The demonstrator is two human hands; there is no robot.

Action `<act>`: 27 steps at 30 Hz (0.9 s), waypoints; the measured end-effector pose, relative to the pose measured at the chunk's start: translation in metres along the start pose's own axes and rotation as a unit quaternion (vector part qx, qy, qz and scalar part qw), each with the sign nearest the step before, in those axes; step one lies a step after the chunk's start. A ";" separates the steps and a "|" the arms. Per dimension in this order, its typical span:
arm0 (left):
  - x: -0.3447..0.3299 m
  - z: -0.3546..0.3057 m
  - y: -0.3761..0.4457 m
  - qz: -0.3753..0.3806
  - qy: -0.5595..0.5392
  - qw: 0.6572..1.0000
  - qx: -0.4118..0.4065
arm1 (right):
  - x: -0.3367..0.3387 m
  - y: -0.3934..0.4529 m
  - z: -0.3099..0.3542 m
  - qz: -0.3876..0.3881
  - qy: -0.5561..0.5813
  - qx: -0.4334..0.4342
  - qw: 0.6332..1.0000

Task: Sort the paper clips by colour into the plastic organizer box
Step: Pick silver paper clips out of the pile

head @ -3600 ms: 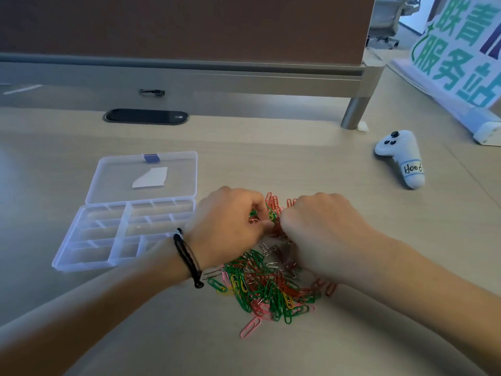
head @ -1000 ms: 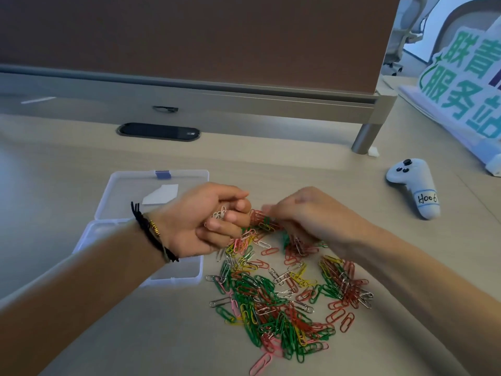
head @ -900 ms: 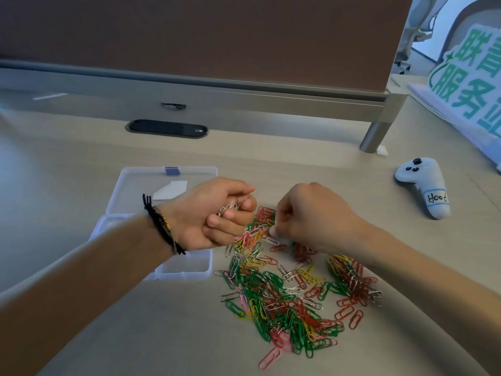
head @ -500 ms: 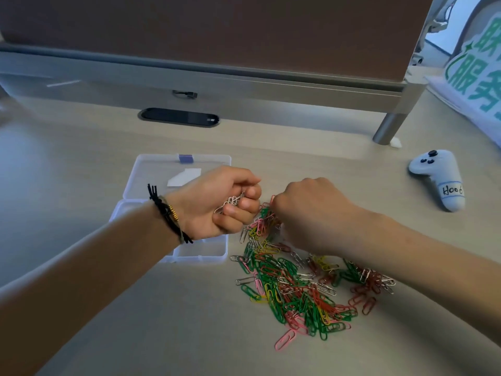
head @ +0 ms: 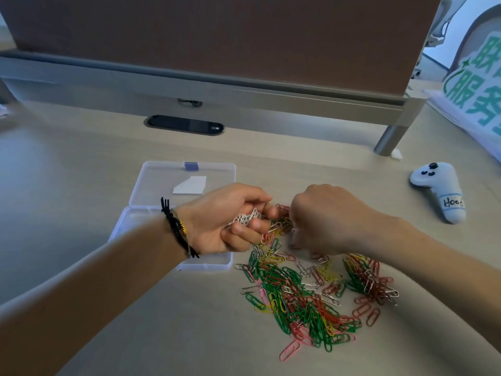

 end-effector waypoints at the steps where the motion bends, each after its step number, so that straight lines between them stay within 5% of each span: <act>1: -0.002 0.003 0.001 0.008 0.003 1.000 0.006 | 0.003 0.000 -0.010 -0.008 0.076 -0.013 0.997; 3: -0.004 0.005 0.003 -0.007 0.039 0.999 0.013 | 0.012 0.001 -0.027 -0.026 0.329 -0.027 0.944; 5: 0.001 -0.003 0.005 -0.091 0.208 0.973 -0.042 | 0.019 -0.002 -0.036 -0.044 0.580 -0.030 0.813; 6: 0.003 -0.013 0.005 -0.142 0.319 0.934 -0.082 | 0.018 -0.004 -0.036 -0.036 0.656 -0.035 0.753; 8: 0.006 -0.032 0.001 -0.198 0.478 0.844 -0.139 | 0.005 -0.007 -0.033 0.002 0.732 -0.054 0.679; 11: 0.015 -0.038 0.000 -0.233 0.577 0.769 -0.144 | -0.022 -0.010 -0.026 0.061 0.810 -0.094 0.576; 13: 0.019 -0.034 0.000 -0.295 0.646 0.690 -0.138 | -0.032 -0.010 -0.024 0.073 0.841 -0.105 0.525; 16: 0.014 -0.028 0.000 -0.358 0.693 0.606 -0.157 | -0.040 -0.007 -0.027 0.062 0.856 -0.120 0.499; 21: 0.009 -0.025 -0.001 -0.354 0.685 0.609 -0.185 | -0.044 -0.006 -0.033 0.047 0.856 -0.133 0.497; 27: -0.006 -0.023 0.007 -0.301 0.752 0.562 -0.165 | -0.048 -0.006 -0.033 0.048 0.850 -0.136 0.506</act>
Point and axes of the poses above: each hand's wrist, its own y-axis towards the middle knuckle, its own x-axis out of the back of the hand, z = x × y, the point moved 5 cm from there along y, towards the middle knuckle, and after that the axes turned 2 degrees about y, right-handed, at the moved point
